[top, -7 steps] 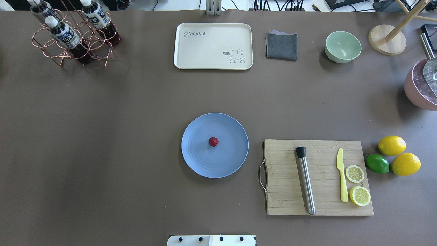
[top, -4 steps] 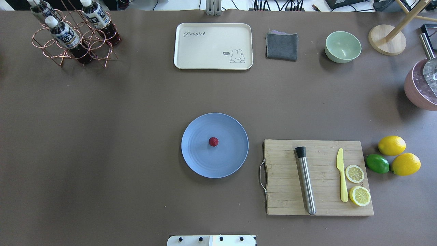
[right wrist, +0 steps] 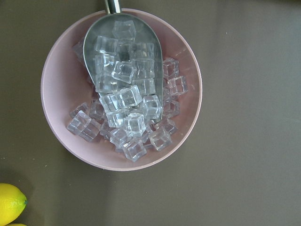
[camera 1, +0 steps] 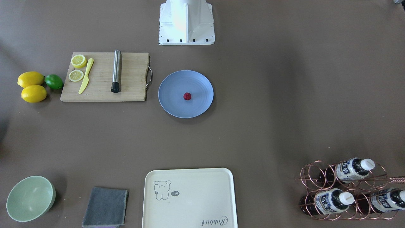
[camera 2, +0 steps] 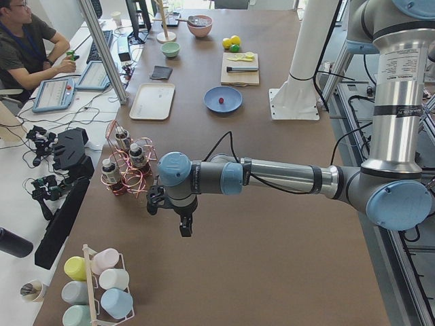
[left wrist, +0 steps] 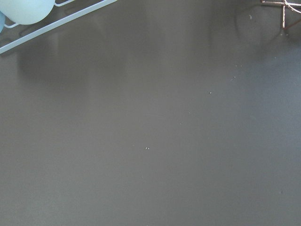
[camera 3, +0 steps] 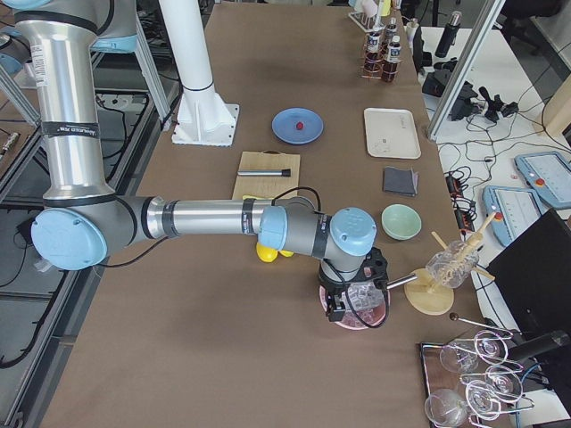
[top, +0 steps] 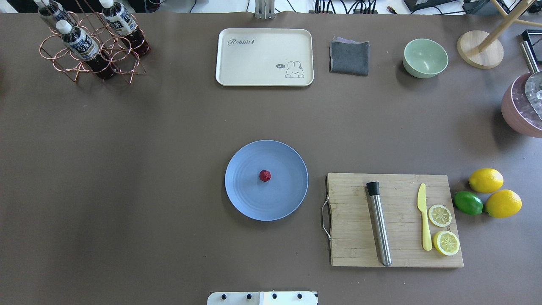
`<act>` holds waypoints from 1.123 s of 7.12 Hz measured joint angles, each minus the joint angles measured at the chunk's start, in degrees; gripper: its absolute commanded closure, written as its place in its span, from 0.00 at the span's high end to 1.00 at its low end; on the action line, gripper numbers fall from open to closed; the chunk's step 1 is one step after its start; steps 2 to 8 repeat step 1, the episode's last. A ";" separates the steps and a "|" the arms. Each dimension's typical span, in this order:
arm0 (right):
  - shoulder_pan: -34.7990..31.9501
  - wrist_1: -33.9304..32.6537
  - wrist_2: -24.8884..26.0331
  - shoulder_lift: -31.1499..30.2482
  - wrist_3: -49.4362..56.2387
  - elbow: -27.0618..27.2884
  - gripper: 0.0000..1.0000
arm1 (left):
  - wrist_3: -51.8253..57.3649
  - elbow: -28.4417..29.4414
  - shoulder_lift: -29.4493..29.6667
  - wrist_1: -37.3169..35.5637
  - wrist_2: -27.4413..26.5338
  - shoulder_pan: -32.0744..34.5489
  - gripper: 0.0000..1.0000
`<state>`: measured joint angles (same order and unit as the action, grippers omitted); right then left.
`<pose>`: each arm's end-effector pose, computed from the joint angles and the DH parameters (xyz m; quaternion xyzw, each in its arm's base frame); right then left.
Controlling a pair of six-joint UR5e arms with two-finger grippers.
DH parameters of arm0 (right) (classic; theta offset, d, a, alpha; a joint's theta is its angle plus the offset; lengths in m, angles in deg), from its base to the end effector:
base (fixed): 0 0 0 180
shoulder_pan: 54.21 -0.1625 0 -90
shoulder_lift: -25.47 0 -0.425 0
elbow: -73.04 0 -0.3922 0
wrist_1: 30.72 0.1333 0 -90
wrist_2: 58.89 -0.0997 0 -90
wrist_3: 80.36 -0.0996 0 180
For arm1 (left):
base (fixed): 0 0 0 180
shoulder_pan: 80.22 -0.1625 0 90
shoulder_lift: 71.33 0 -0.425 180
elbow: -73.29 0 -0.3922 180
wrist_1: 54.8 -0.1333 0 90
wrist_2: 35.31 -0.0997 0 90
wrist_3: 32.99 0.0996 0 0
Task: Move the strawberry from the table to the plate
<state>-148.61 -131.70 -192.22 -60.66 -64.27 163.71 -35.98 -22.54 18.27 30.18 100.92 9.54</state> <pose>0.1039 -0.5041 0.6387 0.0142 -0.3720 -0.0739 0.9252 -0.0593 -0.4879 0.6186 -0.0078 0.3925 -0.0207 0.9195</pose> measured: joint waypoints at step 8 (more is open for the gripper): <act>0.00 0.00 0.00 -0.03 0.00 0.03 1.00 | 0.00 -0.03 -0.05 0.01 -0.02 0.01 0.98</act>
